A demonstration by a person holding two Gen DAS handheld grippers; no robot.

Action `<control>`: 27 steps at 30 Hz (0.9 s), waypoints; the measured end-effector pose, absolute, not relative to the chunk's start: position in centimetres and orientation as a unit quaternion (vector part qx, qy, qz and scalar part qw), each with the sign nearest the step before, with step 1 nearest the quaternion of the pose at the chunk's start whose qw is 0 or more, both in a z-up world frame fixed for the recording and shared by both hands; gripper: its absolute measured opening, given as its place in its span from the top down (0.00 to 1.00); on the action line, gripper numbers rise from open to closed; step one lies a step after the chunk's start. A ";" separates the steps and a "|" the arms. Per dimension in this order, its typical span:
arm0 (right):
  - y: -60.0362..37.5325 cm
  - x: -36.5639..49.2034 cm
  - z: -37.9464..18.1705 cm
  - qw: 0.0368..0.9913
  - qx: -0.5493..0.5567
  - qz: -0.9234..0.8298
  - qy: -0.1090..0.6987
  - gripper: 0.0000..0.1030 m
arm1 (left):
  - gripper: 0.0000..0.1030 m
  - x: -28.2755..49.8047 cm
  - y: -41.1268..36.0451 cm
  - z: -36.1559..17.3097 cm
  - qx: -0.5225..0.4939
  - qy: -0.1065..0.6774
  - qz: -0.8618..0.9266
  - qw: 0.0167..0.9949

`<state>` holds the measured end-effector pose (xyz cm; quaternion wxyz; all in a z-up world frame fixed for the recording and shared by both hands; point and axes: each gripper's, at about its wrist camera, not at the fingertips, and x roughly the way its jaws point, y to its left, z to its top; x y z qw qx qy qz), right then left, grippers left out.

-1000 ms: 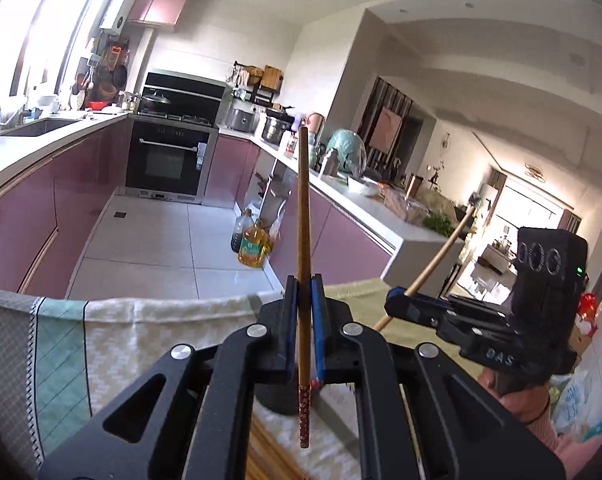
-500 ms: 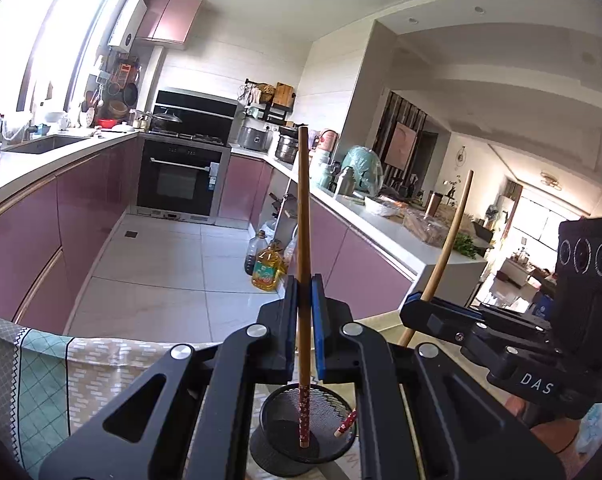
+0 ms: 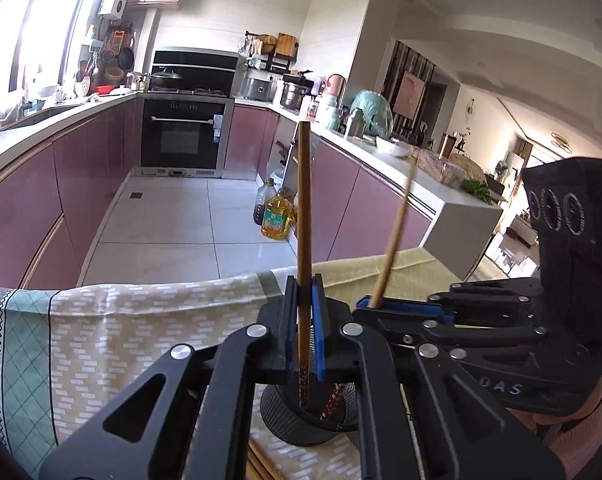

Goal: Organize utensils
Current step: 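Lower the chopsticks into the mesh cup and open both grippers, then grasp another chopstick with the left gripper while the right gripper grasps one too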

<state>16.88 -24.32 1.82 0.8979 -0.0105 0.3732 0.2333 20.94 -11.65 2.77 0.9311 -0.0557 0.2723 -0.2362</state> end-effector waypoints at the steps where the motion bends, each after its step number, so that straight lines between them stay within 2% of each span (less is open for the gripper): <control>1: -24.3 17.1 1.7 0.897 -0.009 0.232 0.376 0.94 | 0.92 20.7 -11.7 2.6 -0.052 0.273 -0.234 0.932; 7: -24.7 18.0 1.7 0.903 0.012 0.217 0.371 0.92 | 0.92 21.1 -12.2 2.4 -0.036 0.282 -0.229 0.931; 8: -24.8 18.1 1.8 0.906 0.014 0.213 0.367 0.91 | 0.88 21.1 -12.3 2.3 -0.037 0.282 -0.227 0.931; 9: -24.9 17.9 1.9 0.909 0.017 0.208 0.362 0.86 | 0.83 20.9 -12.4 2.1 -0.037 0.281 -0.225 0.932; 16: -25.5 15.3 3.5 0.926 0.029 0.206 0.315 0.74 | 0.71 18.7 -10.7 4.6 -0.035 0.240 -0.212 0.947; 20: -25.3 12.7 4.4 0.927 0.027 0.234 0.291 0.67 | 0.55 15.9 -8.5 5.6 -0.027 0.220 -0.208 0.953; 24: -24.1 9.3 4.1 0.918 0.013 0.280 0.280 0.58 | 0.53 13.6 -6.1 5.1 -0.021 0.230 -0.198 0.953; 27: -22.9 7.9 2.5 0.907 -0.002 0.299 0.298 0.58 | 0.52 12.4 -4.5 3.4 -0.019 0.258 -0.188 0.947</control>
